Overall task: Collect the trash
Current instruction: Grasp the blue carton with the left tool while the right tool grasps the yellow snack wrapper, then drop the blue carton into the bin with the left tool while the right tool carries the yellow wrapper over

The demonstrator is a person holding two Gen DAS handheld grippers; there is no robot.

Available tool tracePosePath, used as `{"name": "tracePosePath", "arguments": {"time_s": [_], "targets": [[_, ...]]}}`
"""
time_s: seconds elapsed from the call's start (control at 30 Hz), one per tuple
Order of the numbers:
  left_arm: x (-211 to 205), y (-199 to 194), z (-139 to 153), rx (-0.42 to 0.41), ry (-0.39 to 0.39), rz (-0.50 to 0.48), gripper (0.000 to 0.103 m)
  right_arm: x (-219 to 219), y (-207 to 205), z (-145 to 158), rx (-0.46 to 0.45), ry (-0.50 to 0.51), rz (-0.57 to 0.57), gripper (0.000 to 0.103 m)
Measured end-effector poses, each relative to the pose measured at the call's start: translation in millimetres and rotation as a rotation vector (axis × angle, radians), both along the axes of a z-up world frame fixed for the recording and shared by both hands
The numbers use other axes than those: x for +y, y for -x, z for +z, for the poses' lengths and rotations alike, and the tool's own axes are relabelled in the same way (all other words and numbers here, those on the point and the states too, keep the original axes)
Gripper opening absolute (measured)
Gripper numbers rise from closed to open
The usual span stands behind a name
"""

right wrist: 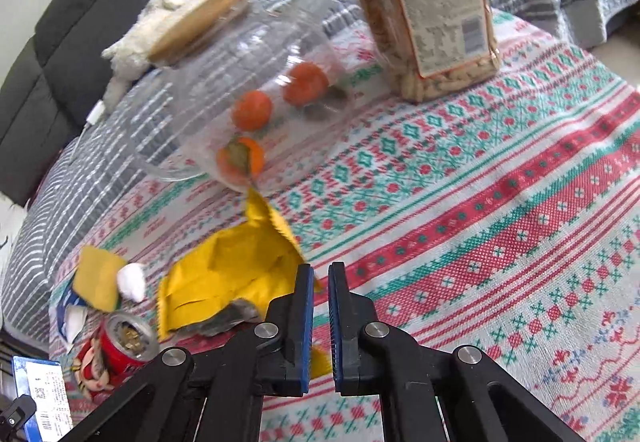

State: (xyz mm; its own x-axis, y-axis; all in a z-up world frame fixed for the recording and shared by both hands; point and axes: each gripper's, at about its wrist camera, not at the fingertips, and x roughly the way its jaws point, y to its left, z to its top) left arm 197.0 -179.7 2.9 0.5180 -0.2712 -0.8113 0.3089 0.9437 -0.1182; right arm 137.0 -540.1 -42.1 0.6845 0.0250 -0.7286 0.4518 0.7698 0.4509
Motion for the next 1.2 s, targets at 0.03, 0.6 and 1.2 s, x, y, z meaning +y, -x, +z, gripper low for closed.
{"name": "tracePosePath", "arguments": {"time_s": [0.03, 0.6, 1.2], "targets": [[5.8, 4.2, 1.2, -0.001, 0.004, 0.000, 0.026, 3.9, 2.3, 5.5, -0.001, 0.009, 0.014, 0.005], [92.9, 52.4, -5.3, -0.032, 0.057, 0.034, 0.026, 28.5, -15.5, -29.0, 0.188, 0.163, 0.170, 0.011], [163.5, 83.9, 13.2, -0.055, 0.101, 0.127, 0.026, 61.1, 31.7, 43.6, 0.065, 0.184, 0.168, 0.048]]}}
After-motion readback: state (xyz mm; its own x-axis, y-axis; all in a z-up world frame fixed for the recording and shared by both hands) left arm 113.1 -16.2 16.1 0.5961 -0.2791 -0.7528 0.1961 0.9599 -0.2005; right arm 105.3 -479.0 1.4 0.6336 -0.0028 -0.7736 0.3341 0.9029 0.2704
